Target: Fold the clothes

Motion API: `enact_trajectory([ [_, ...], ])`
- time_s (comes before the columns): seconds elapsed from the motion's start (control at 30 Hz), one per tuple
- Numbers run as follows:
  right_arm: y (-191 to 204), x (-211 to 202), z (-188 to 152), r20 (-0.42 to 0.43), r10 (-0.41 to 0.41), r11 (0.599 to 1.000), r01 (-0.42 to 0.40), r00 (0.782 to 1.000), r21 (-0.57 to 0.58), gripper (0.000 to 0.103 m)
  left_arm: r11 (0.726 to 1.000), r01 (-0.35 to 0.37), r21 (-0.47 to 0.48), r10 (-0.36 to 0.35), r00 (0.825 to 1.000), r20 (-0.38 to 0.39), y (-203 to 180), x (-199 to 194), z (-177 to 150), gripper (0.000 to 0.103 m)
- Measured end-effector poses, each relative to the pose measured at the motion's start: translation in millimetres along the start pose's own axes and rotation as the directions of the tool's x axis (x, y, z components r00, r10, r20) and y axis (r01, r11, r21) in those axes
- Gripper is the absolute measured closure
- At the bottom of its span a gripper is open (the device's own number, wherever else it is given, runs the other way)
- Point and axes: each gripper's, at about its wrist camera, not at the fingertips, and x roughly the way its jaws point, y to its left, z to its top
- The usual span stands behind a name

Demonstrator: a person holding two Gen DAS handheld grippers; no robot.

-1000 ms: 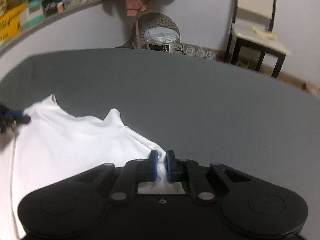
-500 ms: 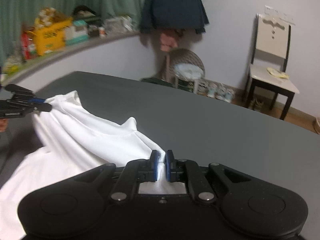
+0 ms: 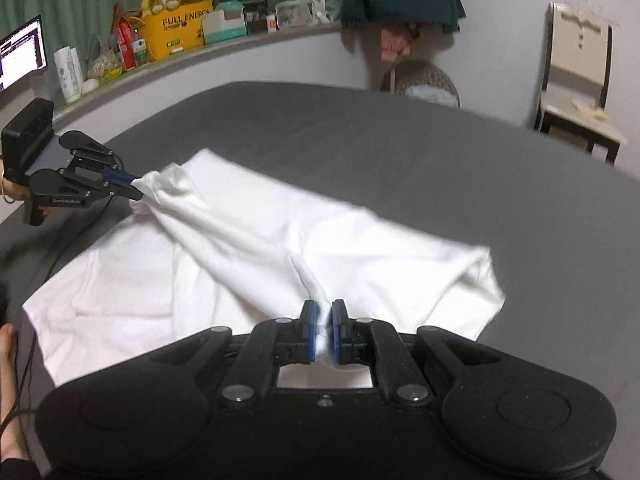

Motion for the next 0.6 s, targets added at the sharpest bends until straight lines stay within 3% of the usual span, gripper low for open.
enact_trajectory([
  [0.1, 13.4, 5.0, -12.0, -0.071, -0.026, 0.999, 0.023, 0.997, -0.04, 0.094, 0.999, -0.037, 0.013, 0.037, 0.999, -0.038, -8.5, -3.2, -10.0, 0.095],
  [0.17, 23.9, 6.4, -14.0, -0.088, -0.058, 0.993, 0.048, 0.994, -0.111, 0.088, 0.995, -0.052, 0.091, 0.058, 0.996, -0.061, -16.1, -4.6, -10.5, 0.095],
  [0.23, 34.9, 5.8, -12.2, -0.075, -0.08, 0.978, 0.064, 0.994, -0.197, 0.065, 0.985, -0.035, 0.169, 0.048, 0.996, -0.074, -24.9, -9.7, -8.5, 0.089],
  [0.27, 40.4, 5.5, -11.4, -0.068, -0.091, 0.968, 0.073, 0.994, -0.239, 0.065, 0.977, -0.031, 0.209, 0.048, 0.996, -0.077, -30.4, -11.9, -7.6, 0.082],
  [0.3, 45.9, 5.1, -10.5, -0.06, -0.102, 0.956, 0.081, 0.993, -0.28, 0.064, 0.969, -0.035, 0.246, 0.054, 0.996, -0.07, -35.8, -14.5, -6.6, 0.059],
  [0.33, 51.4, 4.8, -9.6, -0.052, -0.112, 0.943, 0.09, 0.992, -0.321, 0.064, 0.959, -0.064, 0.276, 0.078, 0.996, -0.039, -41.1, -18.1, -5.2, 0.028],
  [0.4, 62.4, 4.2, -7.9, -0.034, -0.131, 0.91, 0.107, 0.991, -0.401, 0.064, 0.935, -0.121, 0.332, 0.119, 0.993, 0.027, -50.9, -24.9, -1.7, 0.006],
  [0.5, 72.2, 17.7, -3.1, -0.06, -0.13, 0.889, 0.09, 0.99, -0.449, 0.061, 0.891, -0.148, 0.428, 0.145, 0.989, 0.041, -60.0, -17.1, 10.6, 0.006],
  [0.6, 71.4, 32.5, 3.9, -0.075, -0.119, 0.888, 0.073, 0.99, -0.453, 0.06, 0.808, -0.148, 0.57, 0.176, 0.984, 0.007, -70.3, 5.0, 16.3, 0.007],
])
